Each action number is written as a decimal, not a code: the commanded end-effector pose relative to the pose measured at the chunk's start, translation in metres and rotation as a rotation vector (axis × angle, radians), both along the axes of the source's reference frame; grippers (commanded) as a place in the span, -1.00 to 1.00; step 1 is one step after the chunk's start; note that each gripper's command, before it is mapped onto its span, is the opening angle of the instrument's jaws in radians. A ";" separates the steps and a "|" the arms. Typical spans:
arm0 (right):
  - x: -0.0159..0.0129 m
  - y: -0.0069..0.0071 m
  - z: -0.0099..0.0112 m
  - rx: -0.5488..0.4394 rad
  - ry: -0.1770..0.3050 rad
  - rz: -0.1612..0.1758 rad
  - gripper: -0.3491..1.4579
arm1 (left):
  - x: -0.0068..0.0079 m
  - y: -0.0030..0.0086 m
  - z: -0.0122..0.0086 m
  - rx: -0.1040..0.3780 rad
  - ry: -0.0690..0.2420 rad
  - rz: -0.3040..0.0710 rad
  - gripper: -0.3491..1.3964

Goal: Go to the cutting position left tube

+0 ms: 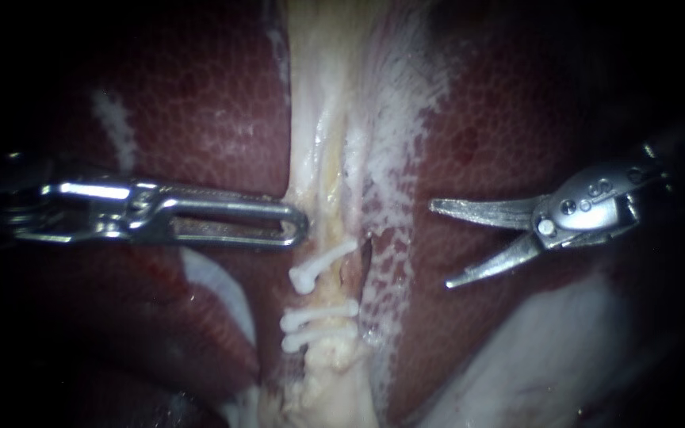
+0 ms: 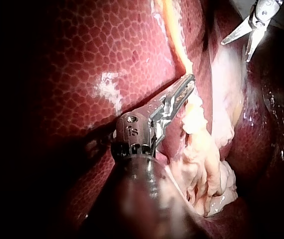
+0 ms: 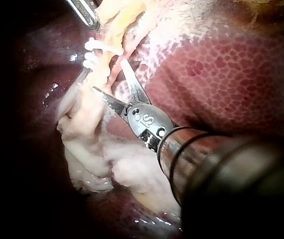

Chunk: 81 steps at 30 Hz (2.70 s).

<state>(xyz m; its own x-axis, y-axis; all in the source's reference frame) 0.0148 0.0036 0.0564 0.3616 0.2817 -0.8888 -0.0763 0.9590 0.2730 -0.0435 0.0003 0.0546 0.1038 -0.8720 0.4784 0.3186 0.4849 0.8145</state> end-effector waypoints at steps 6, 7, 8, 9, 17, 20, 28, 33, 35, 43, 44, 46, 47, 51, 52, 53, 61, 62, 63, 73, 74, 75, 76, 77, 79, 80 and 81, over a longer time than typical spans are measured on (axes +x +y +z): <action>-0.0001 -0.0002 0.0001 -0.001 0.000 0.000 0.98 | 0.0001 -0.0001 -0.0001 0.000 0.000 0.000 -1.00; -0.0001 -0.0002 0.0002 -0.006 0.002 -0.005 0.98 | 0.0001 -0.0001 -0.0002 0.000 0.000 0.000 -1.00; -0.0002 -0.0003 0.0003 0.000 0.006 -0.007 0.96 | 0.0001 -0.0001 -0.0004 0.000 -0.001 0.000 -1.00; -0.0002 -0.0004 0.0004 0.012 0.006 -0.007 0.96 | 0.0001 -0.0001 -0.0006 0.001 -0.001 0.001 -1.00; 0.0001 -0.0023 0.0025 0.122 -0.022 -0.057 0.89 | 0.0008 0.0001 -0.0025 0.009 -0.005 0.003 -1.00; 0.0005 -0.0033 0.0037 0.154 -0.014 -0.077 0.83 | 0.0013 0.0004 -0.0035 0.014 -0.005 0.006 -1.00; 0.0019 -0.0048 0.0054 0.223 -0.012 -0.130 0.72 | 0.0031 0.0016 -0.0065 0.026 -0.025 -0.018 -1.00; 0.0030 -0.0057 0.0059 0.277 -0.022 -0.172 0.61 | 0.0036 0.0019 -0.0074 0.022 -0.028 -0.023 -1.00; 0.0035 -0.0060 0.0061 0.292 -0.018 -0.183 0.57 | 0.0036 0.0018 -0.0075 0.022 -0.030 -0.025 -1.00; 0.0063 -0.0061 0.0063 0.367 0.001 -0.229 0.35 | 0.0039 0.0019 -0.0080 0.018 -0.031 -0.022 -1.00; 0.0067 -0.0060 0.0063 0.372 0.004 -0.235 0.35 | 0.0040 0.0020 -0.0080 0.018 -0.029 -0.024 -1.00; 0.0077 -0.0061 0.0064 0.380 0.014 -0.253 0.33 | 0.0042 0.0021 -0.0081 0.018 -0.030 -0.027 -1.00; 0.0080 -0.0061 0.0064 0.384 0.018 -0.261 0.31 | 0.0043 0.0021 -0.0081 0.019 -0.031 -0.027 -1.00; 0.0091 -0.0060 0.0067 0.399 0.026 -0.286 0.14 | 0.0046 0.0022 -0.0081 0.013 -0.028 -0.029 -1.00; 0.0092 -0.0059 0.0068 0.399 0.028 -0.289 0.13 | 0.0047 0.0022 -0.0082 0.013 -0.028 -0.028 -1.00; 0.0095 -0.0059 0.0070 0.404 0.028 -0.291 0.13 | 0.0048 0.0023 -0.0082 0.013 -0.028 -0.028 -1.00; 0.0103 -0.0054 0.0078 0.408 0.023 -0.292 0.05 | 0.0051 0.0024 -0.0085 0.014 -0.029 -0.031 -1.00; 0.0105 -0.0054 0.0078 0.408 0.023 -0.293 0.05 | 0.0051 0.0024 -0.0085 0.014 -0.029 -0.031 -1.00; 0.0106 -0.0054 0.0079 0.408 0.021 -0.295 0.03 | 0.0051 0.0024 -0.0085 0.014 -0.029 -0.031 -1.00; 0.0122 -0.0057 0.0081 0.423 0.027 -0.310 -0.21 | 0.0051 0.0023 -0.0086 0.014 -0.029 -0.032 -1.00; 0.0123 -0.0057 0.0081 0.424 0.028 -0.313 -0.23 | 0.0051 0.0023 -0.0086 0.014 -0.029 -0.032 -1.00; 0.0124 -0.0057 0.0082 0.429 0.026 -0.310 -0.25 | 0.0051 0.0023 -0.0086 0.014 -0.029 -0.032 -1.00; 0.0125 -0.0057 0.0082 0.431 0.027 -0.312 -0.25 | 0.0051 0.0023 -0.0086 0.014 -0.029 -0.032 -1.00; 0.0126 -0.0057 0.0082 0.431 0.028 -0.313 -0.25 | 0.0051 0.0023 -0.0086 0.014 -0.029 -0.032 -1.00; 0.0128 -0.0057 0.0082 0.431 0.028 -0.314 -0.25 | 0.0051 0.0024 -0.0086 0.014 -0.029 -0.032 -1.00; 0.0129 -0.0056 0.0082 0.430 0.029 -0.315 -0.25 | 0.0051 0.0024 -0.0086 0.014 -0.029 -0.032 -1.00; 0.0130 -0.0056 0.0083 0.430 0.029 -0.316 -0.25 | 0.0051 0.0024 -0.0086 0.014 -0.029 -0.032 -1.00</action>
<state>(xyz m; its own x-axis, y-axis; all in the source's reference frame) 0.0278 -0.0020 0.0647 0.4645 0.5047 -0.7277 0.2112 0.7349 0.6445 -0.0384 0.0026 0.0460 0.0622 -0.8812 0.4687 0.3097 0.4635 0.8302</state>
